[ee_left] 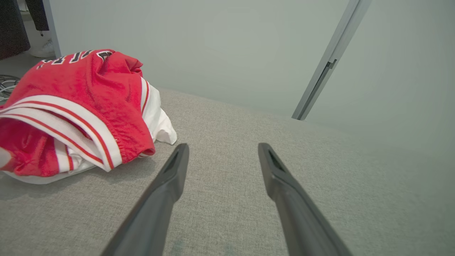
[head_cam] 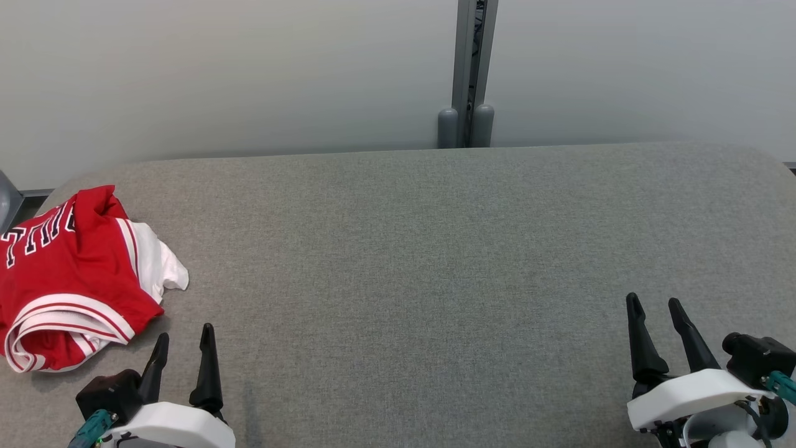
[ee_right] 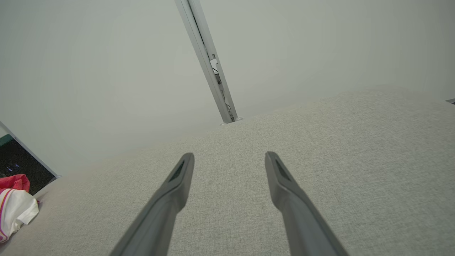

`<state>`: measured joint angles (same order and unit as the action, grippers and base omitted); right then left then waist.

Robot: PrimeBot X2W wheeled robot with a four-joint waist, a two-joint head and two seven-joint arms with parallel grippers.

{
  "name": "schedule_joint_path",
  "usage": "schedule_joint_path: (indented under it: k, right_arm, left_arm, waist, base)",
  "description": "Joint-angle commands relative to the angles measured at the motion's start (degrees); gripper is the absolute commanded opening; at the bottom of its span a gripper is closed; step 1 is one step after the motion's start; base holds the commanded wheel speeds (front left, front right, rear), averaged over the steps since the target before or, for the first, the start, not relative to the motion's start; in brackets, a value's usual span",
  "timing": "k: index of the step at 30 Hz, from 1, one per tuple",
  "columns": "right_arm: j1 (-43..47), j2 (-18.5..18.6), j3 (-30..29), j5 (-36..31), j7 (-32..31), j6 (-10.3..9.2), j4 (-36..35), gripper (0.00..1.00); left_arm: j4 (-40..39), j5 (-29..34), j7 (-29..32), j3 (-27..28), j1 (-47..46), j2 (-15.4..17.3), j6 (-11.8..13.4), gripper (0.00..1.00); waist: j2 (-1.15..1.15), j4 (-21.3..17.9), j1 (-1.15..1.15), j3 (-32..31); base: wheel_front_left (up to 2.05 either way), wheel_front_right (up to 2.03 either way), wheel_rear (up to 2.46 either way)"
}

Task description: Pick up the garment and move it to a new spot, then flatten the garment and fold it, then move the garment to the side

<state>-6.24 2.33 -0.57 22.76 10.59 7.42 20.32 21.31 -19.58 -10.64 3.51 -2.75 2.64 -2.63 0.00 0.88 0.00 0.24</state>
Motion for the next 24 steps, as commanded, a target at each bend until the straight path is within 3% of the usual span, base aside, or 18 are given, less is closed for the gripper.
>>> schedule_joint_path:
  k: [1, 24]
  right_arm:
    - [-0.9, 0.5, 0.0, -2.0, 0.6, 0.1, -0.8, 1.0]
    - [-0.7, 0.7, 0.1, -14.6, 3.3, 0.11, -0.7, 1.0]
  left_arm:
    - [-0.5, 1.9, -0.6, -0.2, -0.3, 0.4, 0.2, 1.0]
    - [0.6, 12.9, -3.1, -1.7, -0.2, 0.9, 1.8, 1.0]
  waist:
    - [0.0, 0.0, 0.0, 0.0]
    - [0.0, -0.4, 0.0, -0.2]
  base:
    - [0.0, 0.0, 0.0]
    - [0.0, 0.0, 0.0]
